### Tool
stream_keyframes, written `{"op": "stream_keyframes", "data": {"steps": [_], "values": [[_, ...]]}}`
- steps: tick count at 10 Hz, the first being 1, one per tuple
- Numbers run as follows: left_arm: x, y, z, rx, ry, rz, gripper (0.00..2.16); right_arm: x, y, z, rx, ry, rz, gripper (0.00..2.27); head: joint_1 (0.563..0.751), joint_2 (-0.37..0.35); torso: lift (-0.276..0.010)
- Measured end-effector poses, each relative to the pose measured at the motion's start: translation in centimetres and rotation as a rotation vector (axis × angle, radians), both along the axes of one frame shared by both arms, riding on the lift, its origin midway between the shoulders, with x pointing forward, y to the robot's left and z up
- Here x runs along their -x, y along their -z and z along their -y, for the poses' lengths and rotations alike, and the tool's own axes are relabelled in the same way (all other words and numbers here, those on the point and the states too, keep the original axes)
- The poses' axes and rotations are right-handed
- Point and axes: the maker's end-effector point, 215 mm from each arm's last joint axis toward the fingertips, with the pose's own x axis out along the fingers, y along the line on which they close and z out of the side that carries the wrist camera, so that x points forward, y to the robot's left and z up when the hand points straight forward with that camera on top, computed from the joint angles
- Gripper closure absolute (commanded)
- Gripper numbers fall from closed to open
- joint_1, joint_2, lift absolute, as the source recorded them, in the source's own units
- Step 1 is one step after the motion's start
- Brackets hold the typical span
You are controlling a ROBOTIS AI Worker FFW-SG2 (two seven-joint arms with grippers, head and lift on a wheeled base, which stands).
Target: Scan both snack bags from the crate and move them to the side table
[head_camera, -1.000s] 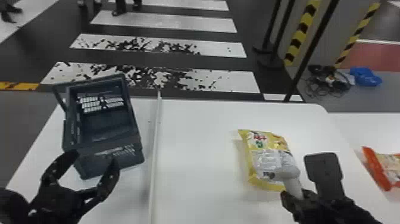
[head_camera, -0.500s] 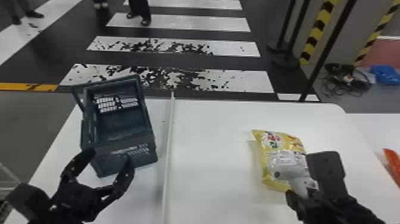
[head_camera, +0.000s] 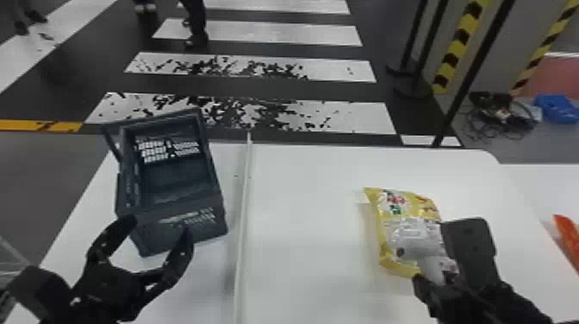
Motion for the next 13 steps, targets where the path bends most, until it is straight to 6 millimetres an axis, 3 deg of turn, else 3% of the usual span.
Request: {"op": "stream_keyframes", "data": {"steps": [3,6,10,13], "values": [[0.0,-0.1,0.0,0.0,-0.001,0.003,0.04,-0.5,-0.9,1.1,0.009,0.017,0.023,2.23,0.695,-0.048,-0.099],[0.0,-0.1,0.0,0.0,0.0,0.004,0.04,-1.8,-2.3,3.5,0.028,0.049,0.077,2.23,0.695,-0.085,-0.099],[0.0,-0.2,0.0,-0.001,0.001,0.005,0.04,-6.0,-4.2,9.3,0.04,0.092,0.234,2.23,0.695,-0.154,-0.099],[0.0,-0.1,-0.1,-0.002,0.0,0.002,0.04,-8.4,-3.1,14.3,0.022,0.136,0.273,2.23,0.695,-0.208,-0.099]]}}
